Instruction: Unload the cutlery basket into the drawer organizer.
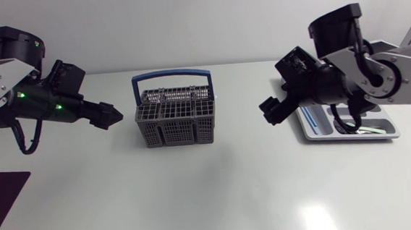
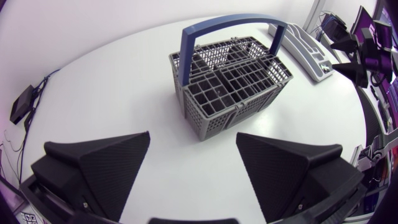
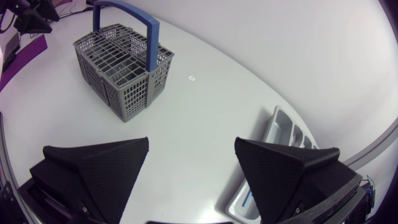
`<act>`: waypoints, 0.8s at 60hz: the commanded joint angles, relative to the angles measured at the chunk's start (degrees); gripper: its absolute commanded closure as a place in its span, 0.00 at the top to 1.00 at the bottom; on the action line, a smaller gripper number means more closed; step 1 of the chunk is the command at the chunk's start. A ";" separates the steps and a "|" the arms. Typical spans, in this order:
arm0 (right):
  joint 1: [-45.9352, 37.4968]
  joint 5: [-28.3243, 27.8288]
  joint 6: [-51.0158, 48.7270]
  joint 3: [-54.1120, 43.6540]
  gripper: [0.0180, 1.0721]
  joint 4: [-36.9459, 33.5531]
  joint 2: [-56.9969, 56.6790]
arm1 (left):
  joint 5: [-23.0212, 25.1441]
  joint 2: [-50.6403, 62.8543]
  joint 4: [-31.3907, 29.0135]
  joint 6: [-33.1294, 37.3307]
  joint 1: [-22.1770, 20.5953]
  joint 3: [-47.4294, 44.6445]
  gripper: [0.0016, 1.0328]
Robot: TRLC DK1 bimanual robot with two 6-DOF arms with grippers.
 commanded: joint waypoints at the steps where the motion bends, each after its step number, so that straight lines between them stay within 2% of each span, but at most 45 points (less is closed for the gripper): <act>1: -1.41 0.23 0.98 -2.94 0.95 0.55 -2.99 | 0.40 -2.01 0.43 -0.19 0.98 -2.05 0.96; 19: -6.24 -0.56 1.33 -9.26 0.95 -0.24 -14.15 | -0.48 -9.66 2.54 -2.21 3.44 -5.65 0.96; 30: -8.53 1.11 2.74 -13.13 0.95 0.29 -20.74 | -0.48 -13.97 5.09 -2.30 3.88 -9.17 0.96; 39: -10.28 1.37 3.53 -15.77 0.95 0.81 -25.40 | -0.48 -18.71 9.49 -2.30 3.88 -12.95 0.96; 48: -9.84 4.10 2.30 -19.11 0.95 1.43 -29.97 | -0.48 -23.11 11.24 -2.38 3.88 -15.59 0.96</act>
